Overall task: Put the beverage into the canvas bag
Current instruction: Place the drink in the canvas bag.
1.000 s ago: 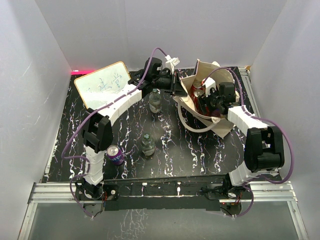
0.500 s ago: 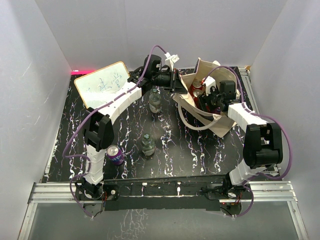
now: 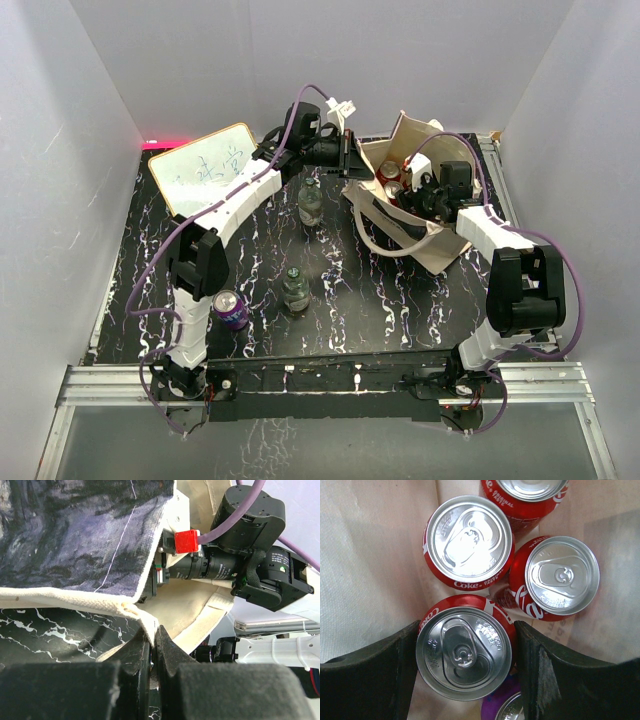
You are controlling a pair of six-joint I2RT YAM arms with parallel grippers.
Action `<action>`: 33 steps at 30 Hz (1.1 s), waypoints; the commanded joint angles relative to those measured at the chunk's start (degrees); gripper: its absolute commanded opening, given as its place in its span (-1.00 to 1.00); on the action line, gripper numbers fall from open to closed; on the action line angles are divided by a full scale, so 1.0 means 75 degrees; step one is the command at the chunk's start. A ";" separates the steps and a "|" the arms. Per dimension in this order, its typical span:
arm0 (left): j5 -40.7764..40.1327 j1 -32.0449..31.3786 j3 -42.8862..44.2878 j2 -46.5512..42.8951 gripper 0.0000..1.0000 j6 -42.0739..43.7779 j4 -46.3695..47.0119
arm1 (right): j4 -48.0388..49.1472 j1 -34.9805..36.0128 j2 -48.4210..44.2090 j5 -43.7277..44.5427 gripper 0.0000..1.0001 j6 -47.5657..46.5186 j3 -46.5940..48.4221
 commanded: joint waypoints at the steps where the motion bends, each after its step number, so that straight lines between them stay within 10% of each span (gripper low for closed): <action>1: 0.0852 0.0351 0.0882 -0.0842 -1.00 -0.0311 0.1099 | 0.0101 -0.0258 0.0272 0.0619 -0.83 -0.0340 -0.0090; 15: 0.0768 0.0452 -0.1307 -0.1352 -1.00 0.0363 0.1242 | -0.0246 -0.0231 0.0425 -0.0871 -0.67 0.0269 0.0138; 33: 0.0850 0.0447 -0.0996 -0.0864 -1.00 0.1374 0.0048 | 0.1656 0.0315 0.0444 -0.0409 -0.66 0.0614 -0.0364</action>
